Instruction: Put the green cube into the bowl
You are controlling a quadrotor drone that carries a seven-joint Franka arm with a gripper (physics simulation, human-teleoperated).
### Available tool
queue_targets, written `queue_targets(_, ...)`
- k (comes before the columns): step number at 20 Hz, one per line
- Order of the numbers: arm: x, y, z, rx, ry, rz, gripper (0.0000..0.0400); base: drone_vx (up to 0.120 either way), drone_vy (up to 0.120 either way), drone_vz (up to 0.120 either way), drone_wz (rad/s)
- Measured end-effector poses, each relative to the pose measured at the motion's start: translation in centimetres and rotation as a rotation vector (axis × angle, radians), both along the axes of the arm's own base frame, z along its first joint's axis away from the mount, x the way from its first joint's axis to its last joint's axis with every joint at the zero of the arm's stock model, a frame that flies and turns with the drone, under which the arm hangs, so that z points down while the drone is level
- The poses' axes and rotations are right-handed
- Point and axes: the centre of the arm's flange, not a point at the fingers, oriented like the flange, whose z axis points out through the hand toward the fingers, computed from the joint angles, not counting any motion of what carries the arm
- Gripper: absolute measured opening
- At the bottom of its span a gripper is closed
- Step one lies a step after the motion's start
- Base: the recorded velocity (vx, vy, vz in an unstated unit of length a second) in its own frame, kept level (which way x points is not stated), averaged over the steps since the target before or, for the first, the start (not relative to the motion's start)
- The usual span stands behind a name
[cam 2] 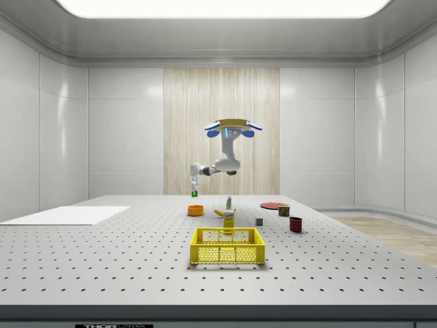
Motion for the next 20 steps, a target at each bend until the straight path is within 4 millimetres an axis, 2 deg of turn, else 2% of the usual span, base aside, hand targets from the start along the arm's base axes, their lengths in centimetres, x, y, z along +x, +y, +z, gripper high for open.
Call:
queue_targets(10,0.0,0.0,0.0,0.0,0.0,0.0,0.0251,0.0,0.0,-0.12,0.0)
queue_targets(13,0.0,0.0,0.0,0.0,0.0,0.0,0.0251,-0.08,0.0,-0.12,0.0)
queue_targets(16,0.0,0.0,0.2,0.0,0.0,-0.001,0.0251,0.0,0.0,-0.013,0.0)
queue_targets(20,0.0,0.0,1.4,0.0,0.0,-0.005,0.0251,0.0,0.0,0.0,0.0)
